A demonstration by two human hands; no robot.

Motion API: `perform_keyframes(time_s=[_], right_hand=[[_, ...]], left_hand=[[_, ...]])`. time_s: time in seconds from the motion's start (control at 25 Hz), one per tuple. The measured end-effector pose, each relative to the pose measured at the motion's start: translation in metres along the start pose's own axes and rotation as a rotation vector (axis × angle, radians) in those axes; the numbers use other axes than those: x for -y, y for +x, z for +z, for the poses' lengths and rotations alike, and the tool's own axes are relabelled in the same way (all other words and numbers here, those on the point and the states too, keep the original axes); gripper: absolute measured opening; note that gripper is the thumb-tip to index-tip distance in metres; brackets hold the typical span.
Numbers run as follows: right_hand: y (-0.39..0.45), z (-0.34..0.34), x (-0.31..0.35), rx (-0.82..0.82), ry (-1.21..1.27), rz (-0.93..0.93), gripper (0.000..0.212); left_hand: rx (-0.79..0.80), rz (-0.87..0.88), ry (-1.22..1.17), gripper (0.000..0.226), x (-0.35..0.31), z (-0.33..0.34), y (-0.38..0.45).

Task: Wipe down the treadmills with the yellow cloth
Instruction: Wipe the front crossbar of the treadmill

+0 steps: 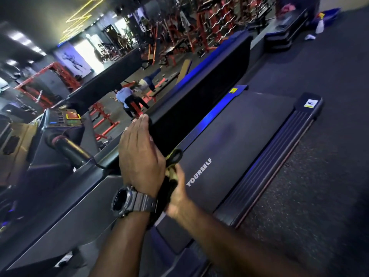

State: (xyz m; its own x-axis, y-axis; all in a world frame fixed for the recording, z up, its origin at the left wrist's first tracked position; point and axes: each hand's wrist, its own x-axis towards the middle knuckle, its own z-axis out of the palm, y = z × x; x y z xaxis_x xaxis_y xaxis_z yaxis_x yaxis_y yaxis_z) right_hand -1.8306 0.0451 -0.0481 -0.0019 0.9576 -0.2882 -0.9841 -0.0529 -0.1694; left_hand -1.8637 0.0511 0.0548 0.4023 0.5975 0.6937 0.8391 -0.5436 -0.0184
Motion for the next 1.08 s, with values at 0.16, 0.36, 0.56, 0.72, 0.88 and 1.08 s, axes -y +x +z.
perform_keyframes(time_s=[0.16,0.36,0.56,0.72,0.88,1.08], right_hand=[[0.016,-0.009,0.059,0.068,0.088,0.003,0.045],[-0.006,-0.002,0.045,0.022,-0.120,0.159,0.046],[0.021,-0.002,0.100,0.060,-0.094,0.101,0.050],[0.000,-0.017,0.071,0.037,-0.307,0.246,0.048],[0.038,-0.018,0.116,0.066,-0.179,0.058,0.045],[0.008,-0.029,0.101,0.034,-0.388,0.164,0.042]], left_hand=[[0.038,-0.021,0.010,0.048,-0.007,0.004,0.013],[0.019,-0.051,0.167,0.050,-0.039,0.017,0.029],[0.073,-0.159,0.235,0.057,-0.065,0.044,0.040],[0.027,-0.271,0.224,0.050,-0.071,0.049,0.046],[0.009,-0.255,0.191,0.047,-0.068,0.045,0.050],[0.012,-0.257,0.178,0.046,-0.087,0.056,0.066]])
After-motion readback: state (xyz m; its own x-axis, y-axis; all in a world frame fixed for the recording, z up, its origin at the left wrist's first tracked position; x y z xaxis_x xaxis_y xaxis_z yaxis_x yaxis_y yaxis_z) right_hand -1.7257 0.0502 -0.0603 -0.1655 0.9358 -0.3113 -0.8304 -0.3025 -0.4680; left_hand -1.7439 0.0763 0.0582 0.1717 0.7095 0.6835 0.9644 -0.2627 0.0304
